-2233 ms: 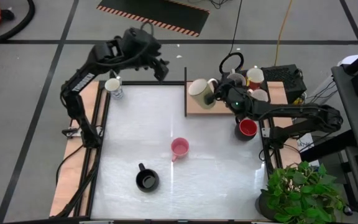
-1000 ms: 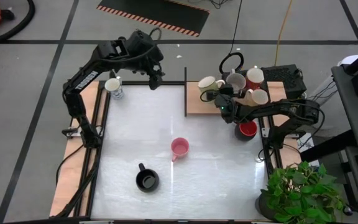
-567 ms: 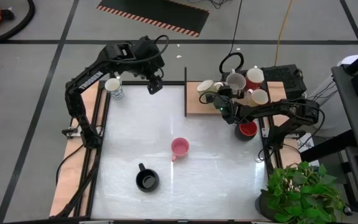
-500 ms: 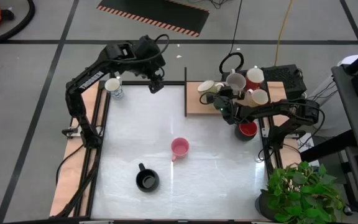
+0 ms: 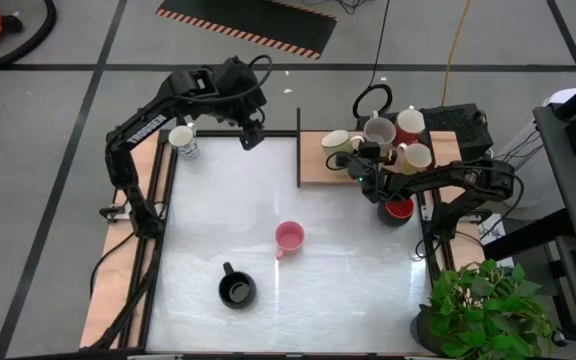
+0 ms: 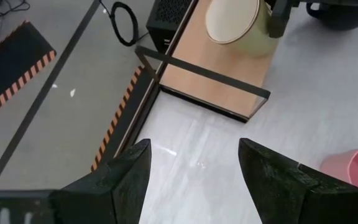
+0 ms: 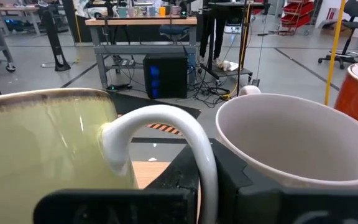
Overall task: Place coffee mugs
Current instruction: Put the green mug on the shelf
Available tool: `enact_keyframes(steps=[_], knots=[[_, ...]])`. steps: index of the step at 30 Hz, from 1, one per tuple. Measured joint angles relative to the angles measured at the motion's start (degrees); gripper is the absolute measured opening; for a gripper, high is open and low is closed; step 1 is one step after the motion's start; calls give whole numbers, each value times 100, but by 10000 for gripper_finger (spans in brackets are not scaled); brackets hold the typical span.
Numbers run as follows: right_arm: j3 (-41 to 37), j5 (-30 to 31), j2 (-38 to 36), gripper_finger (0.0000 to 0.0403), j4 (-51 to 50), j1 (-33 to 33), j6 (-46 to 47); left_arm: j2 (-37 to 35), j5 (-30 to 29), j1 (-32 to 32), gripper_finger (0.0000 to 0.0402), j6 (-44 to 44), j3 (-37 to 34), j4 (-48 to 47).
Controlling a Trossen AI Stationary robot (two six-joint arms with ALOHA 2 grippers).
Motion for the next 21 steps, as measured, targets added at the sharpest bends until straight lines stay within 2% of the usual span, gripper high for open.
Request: enact_keyframes(steps=[4,11,17,21], knots=[[0,-1,0,16,-13,1,-19,0,-2,42,245,12,0,0],[-7,-23,-68,72,-79,51,-323,0,-7,94,245,9,0,-25],[-9,-621,-369,118,-167,159,-389,0,-7,105,245,-72,0,-138],[-7,-1263,-502,128,-392,179,-395,0,-7,105,245,-146,0,-177]])
